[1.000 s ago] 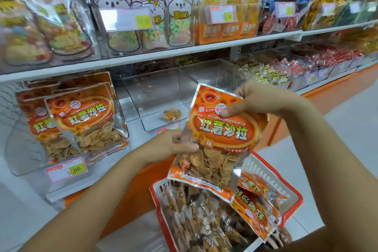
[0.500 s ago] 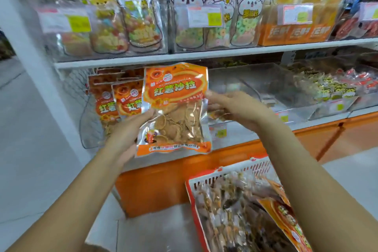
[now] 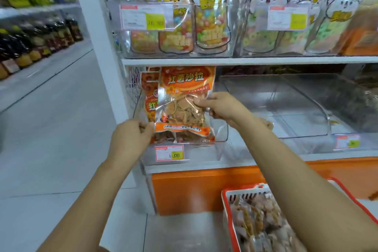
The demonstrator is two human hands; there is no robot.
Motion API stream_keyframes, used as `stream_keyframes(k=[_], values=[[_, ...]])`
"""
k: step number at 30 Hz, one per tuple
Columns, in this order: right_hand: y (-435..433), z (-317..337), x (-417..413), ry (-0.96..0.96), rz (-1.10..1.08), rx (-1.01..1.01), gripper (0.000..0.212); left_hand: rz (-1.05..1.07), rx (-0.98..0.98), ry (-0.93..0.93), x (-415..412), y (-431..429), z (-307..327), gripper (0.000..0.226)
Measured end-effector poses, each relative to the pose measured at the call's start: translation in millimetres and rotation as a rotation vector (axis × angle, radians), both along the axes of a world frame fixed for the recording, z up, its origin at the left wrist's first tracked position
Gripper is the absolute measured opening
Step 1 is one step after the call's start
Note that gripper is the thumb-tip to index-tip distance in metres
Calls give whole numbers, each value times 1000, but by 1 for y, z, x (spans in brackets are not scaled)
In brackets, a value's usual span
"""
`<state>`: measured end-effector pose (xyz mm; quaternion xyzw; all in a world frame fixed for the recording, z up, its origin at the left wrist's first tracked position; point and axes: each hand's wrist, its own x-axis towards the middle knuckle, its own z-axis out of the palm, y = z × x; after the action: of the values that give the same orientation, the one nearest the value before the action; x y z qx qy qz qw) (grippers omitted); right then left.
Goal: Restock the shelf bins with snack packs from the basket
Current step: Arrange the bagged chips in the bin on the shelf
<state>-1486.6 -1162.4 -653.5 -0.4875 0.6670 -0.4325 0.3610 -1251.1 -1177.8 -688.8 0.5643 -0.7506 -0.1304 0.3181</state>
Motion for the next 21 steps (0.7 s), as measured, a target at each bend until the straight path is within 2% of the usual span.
stream_keyframes(k=[3,6,10,14,16,19,21], values=[[-15,-13,9,101,92,38,33,-74,1,-125,-3,-3,-8,35],[-25,-30,20,227,200,157,28,-285,109,-210,-7,-7,-20,32],[-34,-53,26,101,290,348,15,-420,192,-227,-13,-12,-31,40],[-34,-57,26,361,284,391,8,-452,148,-405,-29,-13,-30,42],[-30,-59,28,483,269,417,18,-461,168,-421,-35,-16,-31,43],[-26,-64,31,398,302,580,43,-487,272,-423,-39,-27,-37,51],[-28,-66,31,366,304,577,39,-504,325,-417,-43,-31,-38,45]])
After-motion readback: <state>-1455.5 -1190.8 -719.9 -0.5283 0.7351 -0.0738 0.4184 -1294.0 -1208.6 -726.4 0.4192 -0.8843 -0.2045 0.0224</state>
